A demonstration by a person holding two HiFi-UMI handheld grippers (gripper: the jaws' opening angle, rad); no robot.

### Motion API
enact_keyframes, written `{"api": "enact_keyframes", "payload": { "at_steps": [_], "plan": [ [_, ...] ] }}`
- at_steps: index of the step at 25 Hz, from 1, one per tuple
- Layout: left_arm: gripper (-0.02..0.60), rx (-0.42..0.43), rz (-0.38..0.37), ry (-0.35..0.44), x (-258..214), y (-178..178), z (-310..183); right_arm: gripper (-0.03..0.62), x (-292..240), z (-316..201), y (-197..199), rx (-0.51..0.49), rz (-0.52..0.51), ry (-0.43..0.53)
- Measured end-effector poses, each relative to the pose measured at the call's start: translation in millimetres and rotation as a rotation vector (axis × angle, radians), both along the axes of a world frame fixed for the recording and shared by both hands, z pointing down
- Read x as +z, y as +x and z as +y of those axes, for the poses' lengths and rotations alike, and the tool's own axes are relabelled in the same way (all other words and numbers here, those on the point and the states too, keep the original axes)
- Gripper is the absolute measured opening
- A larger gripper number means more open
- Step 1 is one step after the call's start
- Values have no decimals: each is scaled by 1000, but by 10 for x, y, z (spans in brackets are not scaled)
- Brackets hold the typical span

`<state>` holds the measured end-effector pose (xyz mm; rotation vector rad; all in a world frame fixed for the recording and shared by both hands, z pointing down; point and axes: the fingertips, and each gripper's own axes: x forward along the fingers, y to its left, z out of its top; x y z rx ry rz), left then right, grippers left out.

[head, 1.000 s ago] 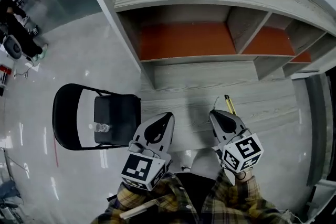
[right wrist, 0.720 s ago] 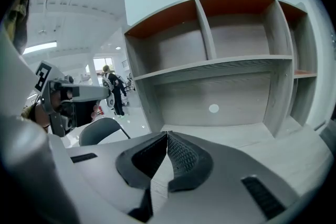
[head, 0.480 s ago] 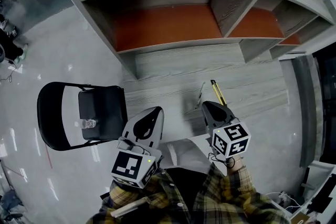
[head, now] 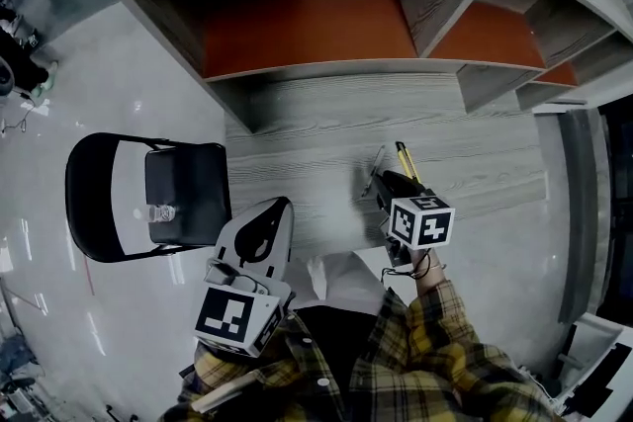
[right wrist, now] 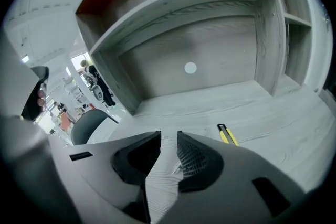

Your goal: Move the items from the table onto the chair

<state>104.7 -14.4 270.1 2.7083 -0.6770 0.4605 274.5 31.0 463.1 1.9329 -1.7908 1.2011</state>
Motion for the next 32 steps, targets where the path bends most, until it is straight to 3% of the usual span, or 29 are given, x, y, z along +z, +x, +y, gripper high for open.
{"api": "enact_keyframes", "payload": {
  "at_steps": [8,15,20,26,32],
  "plan": [
    [3,-86,-37,-22,73,-139,38,138,645,10,81,3,-44,-125],
    [3,-136,-48,-45,148,-197,66,141,979,-79,92,19,-40,-166],
    [3,-162,-51,-61,171,-227,120,141,1096,-70,108,35,16,-197],
    [3,-190,-41,-64,181,-276,167,133,1144,-46,90,-34,135,-205],
    [3,-206,-32,-48,130,-255,214,77,1123,32,221,17,-2,-191]
  ]
}}
